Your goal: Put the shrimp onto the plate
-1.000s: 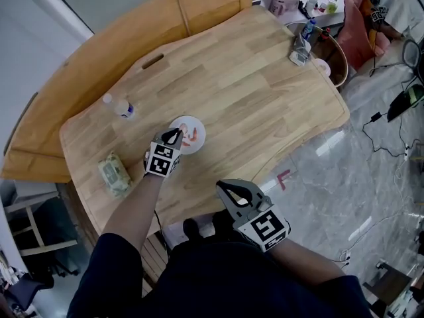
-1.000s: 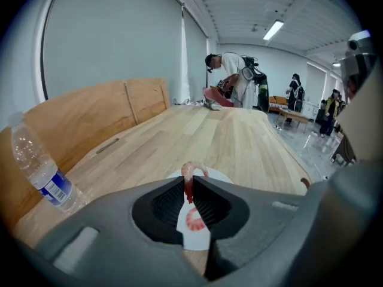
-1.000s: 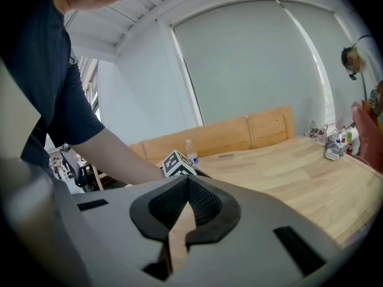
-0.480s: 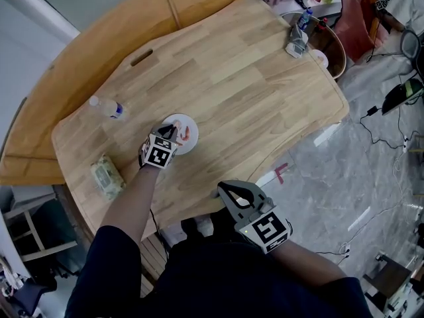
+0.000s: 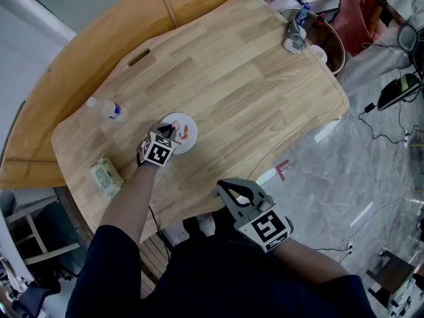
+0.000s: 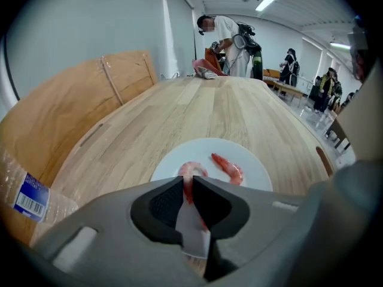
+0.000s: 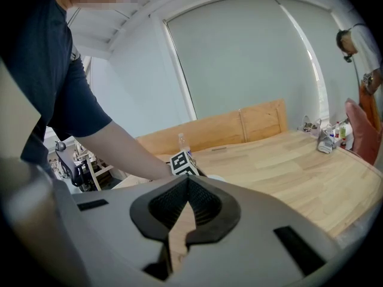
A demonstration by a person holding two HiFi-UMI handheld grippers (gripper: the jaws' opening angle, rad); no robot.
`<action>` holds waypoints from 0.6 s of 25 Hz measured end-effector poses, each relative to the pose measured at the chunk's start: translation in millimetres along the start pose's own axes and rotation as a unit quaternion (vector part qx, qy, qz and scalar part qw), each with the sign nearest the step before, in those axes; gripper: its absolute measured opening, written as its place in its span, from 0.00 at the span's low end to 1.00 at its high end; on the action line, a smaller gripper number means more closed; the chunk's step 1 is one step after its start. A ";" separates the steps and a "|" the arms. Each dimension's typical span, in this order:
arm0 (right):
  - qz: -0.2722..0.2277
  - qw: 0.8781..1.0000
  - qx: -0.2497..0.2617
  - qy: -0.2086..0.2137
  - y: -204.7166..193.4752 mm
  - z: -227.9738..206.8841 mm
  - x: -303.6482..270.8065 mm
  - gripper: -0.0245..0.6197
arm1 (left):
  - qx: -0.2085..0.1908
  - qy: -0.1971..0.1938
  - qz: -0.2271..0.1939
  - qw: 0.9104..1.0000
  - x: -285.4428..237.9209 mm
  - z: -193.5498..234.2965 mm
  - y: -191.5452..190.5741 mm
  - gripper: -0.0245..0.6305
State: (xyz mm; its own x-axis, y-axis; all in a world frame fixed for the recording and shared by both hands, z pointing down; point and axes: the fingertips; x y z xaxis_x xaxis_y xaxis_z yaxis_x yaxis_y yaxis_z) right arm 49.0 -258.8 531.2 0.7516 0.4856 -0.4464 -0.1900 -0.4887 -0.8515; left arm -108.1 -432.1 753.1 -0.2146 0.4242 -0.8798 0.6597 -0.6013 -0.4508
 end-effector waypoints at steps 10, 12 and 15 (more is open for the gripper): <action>0.003 1.000 0.000 -0.018 -7.3 5.0 15.3 0.05 | 0.028 0.004 -0.030 0.999 16.9 5.1 7.8 0.15; -0.002 1.000 0.000 -0.021 -4.7 8.2 18.2 0.05 | 0.042 0.003 -0.054 0.998 30.9 4.3 12.2 0.15; -0.011 1.000 0.003 -0.025 1.9 19.6 21.2 0.05 | 0.070 -0.005 -0.096 0.993 65.9 -0.2 19.8 0.15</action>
State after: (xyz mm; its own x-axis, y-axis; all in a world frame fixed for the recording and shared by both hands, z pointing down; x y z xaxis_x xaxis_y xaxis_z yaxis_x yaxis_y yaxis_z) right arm 52.2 -235.2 514.7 0.7230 0.5316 -0.4413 -0.1782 -0.4735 -0.8626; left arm -109.0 -415.9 686.2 -0.3346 0.5328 -0.7773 0.4995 -0.5991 -0.6257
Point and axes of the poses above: the fingertips, and each gripper's own axes: x backward along the fingers, z to its left, y out of its top, and after that the axes turned 5 degrees about z, right-handed
